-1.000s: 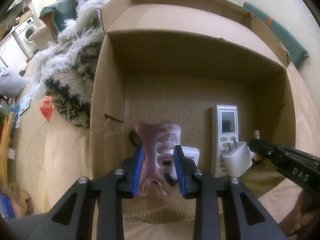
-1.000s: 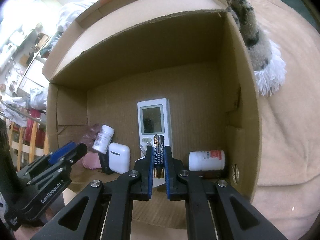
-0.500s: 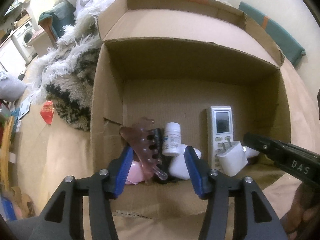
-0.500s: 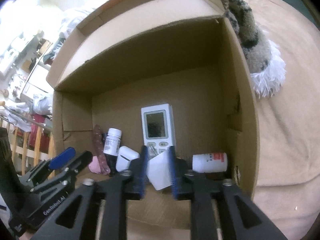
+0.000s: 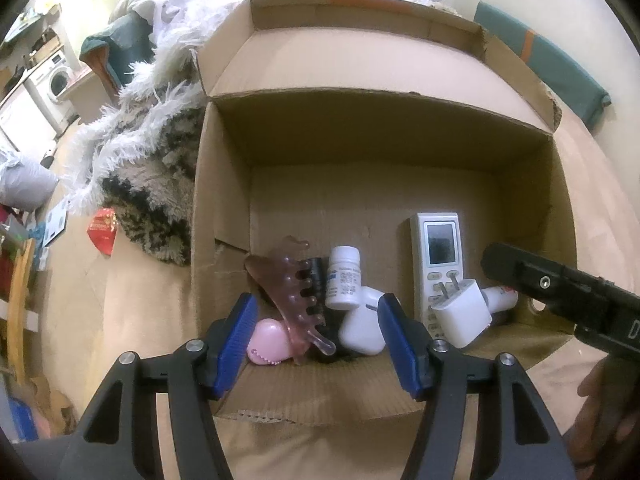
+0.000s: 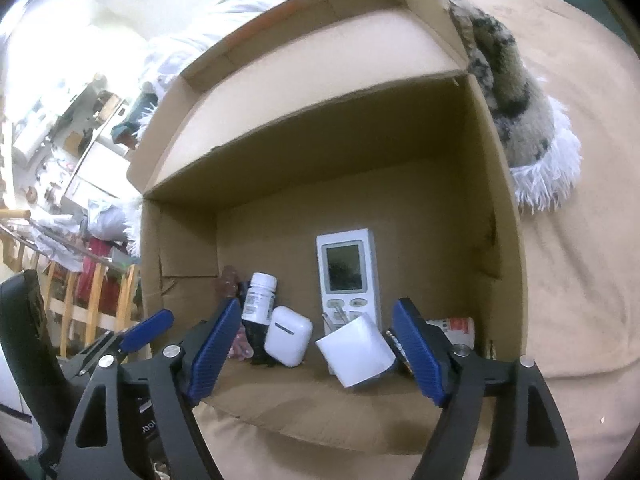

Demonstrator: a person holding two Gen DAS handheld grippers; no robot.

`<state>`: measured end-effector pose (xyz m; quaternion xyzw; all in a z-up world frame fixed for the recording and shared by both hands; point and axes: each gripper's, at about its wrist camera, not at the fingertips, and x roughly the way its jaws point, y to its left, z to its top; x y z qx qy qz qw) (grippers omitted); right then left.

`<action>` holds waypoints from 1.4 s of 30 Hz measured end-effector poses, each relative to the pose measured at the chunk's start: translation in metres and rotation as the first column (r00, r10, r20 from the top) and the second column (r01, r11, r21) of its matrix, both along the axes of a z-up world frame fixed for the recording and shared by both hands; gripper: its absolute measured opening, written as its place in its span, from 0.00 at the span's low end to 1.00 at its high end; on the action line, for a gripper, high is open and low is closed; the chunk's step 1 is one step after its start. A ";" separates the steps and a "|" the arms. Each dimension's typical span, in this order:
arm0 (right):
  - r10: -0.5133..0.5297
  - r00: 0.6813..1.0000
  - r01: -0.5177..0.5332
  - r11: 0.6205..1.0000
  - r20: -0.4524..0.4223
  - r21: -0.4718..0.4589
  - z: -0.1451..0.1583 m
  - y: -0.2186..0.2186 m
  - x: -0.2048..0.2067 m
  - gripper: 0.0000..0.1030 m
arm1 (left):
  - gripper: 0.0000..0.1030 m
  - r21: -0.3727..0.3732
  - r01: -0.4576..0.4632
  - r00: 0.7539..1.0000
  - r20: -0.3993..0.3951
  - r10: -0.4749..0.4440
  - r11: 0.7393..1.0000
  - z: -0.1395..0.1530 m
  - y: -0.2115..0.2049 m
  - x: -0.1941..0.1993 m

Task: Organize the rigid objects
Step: 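Withdraw both open tools up out of the box, then grasp the pink gold-capped perfume bottle on the bed with the right tool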

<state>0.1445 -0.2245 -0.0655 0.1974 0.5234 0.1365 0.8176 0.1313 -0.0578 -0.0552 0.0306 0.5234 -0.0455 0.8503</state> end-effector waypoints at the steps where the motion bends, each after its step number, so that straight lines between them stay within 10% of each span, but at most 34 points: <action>1: 0.000 1.000 0.000 1.000 0.004 0.000 0.001 0.000 -0.001 0.81 | 0.58 0.001 -0.001 1.000 0.002 0.001 1.000 0.001 0.001 -0.001; 25: -0.050 0.998 0.051 0.998 -0.025 0.030 0.006 -0.007 -0.082 0.81 | 0.60 -0.075 -0.204 0.977 -0.076 0.198 0.976 0.008 0.072 -0.066; 37: -0.080 0.957 0.099 0.994 -0.280 0.054 -0.070 0.036 -0.065 0.81 | 0.60 -0.063 -0.320 0.945 -0.097 0.313 0.945 0.006 0.089 -0.065; 42: -0.141 0.945 0.114 0.988 -0.294 -0.108 -0.092 0.071 -0.042 0.81 | 0.61 -0.086 -0.334 0.939 -0.111 0.324 0.939 0.009 0.092 -0.063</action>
